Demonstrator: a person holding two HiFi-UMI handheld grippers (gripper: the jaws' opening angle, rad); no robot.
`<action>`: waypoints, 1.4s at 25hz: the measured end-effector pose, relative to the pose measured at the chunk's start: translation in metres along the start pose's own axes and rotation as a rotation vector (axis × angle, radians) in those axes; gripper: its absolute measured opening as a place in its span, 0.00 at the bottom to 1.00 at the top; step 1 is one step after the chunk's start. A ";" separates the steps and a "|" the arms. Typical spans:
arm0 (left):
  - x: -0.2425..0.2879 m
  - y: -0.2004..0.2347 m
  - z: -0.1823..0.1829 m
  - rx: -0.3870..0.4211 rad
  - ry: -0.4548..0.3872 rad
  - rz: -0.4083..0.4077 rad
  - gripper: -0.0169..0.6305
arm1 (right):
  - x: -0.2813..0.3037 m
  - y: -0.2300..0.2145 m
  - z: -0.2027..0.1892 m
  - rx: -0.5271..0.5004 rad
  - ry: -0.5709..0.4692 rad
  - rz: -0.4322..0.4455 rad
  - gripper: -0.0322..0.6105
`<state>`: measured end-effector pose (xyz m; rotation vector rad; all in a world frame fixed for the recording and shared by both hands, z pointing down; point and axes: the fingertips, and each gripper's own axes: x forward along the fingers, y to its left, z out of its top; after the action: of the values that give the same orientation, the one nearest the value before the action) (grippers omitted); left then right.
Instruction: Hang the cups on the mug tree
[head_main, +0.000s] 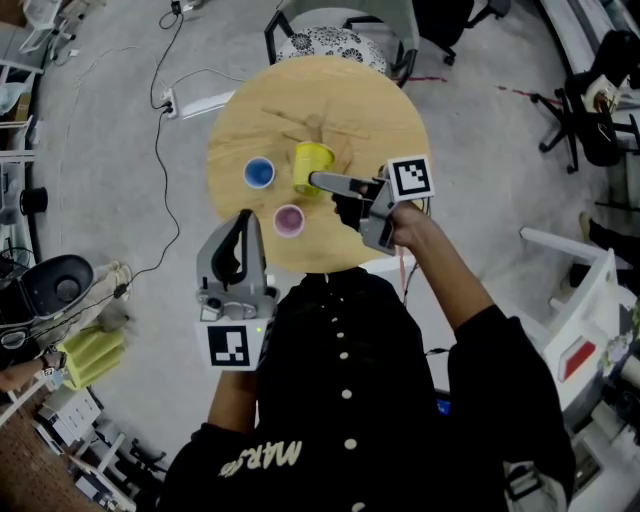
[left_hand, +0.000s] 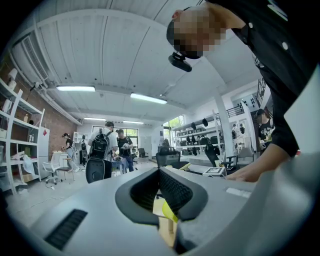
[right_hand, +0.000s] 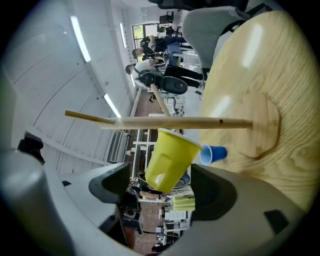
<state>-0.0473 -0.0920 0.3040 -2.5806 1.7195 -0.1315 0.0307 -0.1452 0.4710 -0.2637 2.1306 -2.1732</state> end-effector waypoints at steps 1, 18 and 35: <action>0.000 0.001 0.000 0.002 0.000 -0.001 0.02 | 0.000 0.000 0.000 -0.008 -0.001 -0.010 0.63; -0.024 0.013 0.010 0.018 -0.017 0.031 0.02 | -0.037 0.011 -0.039 -0.750 0.026 -0.284 0.39; -0.060 0.024 -0.002 0.046 0.008 0.078 0.02 | -0.024 0.026 -0.106 -1.564 0.176 -0.479 0.06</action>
<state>-0.0928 -0.0458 0.3011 -2.4806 1.7951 -0.1771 0.0329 -0.0370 0.4423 -0.6768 3.5556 -0.0533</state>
